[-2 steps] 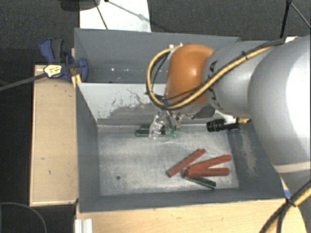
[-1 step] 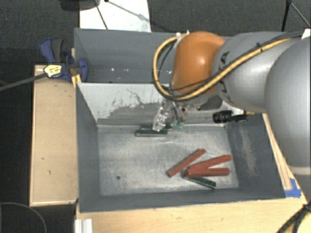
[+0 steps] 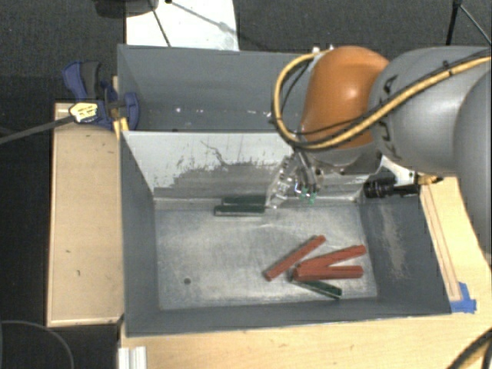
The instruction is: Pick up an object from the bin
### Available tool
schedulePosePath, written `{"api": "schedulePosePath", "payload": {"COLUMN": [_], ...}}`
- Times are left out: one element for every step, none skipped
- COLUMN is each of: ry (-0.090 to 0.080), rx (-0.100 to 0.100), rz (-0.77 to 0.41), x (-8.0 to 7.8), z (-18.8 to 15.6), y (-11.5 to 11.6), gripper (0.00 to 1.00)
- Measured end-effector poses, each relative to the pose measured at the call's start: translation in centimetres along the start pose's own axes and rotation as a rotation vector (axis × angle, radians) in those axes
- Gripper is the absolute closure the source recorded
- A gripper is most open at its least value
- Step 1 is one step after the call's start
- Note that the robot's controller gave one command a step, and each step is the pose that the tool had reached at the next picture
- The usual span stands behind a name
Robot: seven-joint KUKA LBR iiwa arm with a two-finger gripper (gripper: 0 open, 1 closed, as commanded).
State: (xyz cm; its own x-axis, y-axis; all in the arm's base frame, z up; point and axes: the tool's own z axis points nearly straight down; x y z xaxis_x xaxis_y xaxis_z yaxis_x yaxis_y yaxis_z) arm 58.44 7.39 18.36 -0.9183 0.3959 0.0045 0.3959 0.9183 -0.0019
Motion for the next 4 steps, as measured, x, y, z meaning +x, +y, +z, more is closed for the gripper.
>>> {"api": "schedulePosePath", "payload": {"ry": [-0.006, -0.004, -0.013, -0.006], "rx": [-0.003, -0.003, -0.008, -0.002], "rz": [0.059, 0.070, 0.054, -0.036], "x": [0.4, 0.8, 0.6, 1.6], "z": [0.2, 1.2, 5.5, 10.1], "y": [-1.4, -1.4, -3.9, -5.6], "gripper": [0.00, 0.00, 0.00, 0.00]}}
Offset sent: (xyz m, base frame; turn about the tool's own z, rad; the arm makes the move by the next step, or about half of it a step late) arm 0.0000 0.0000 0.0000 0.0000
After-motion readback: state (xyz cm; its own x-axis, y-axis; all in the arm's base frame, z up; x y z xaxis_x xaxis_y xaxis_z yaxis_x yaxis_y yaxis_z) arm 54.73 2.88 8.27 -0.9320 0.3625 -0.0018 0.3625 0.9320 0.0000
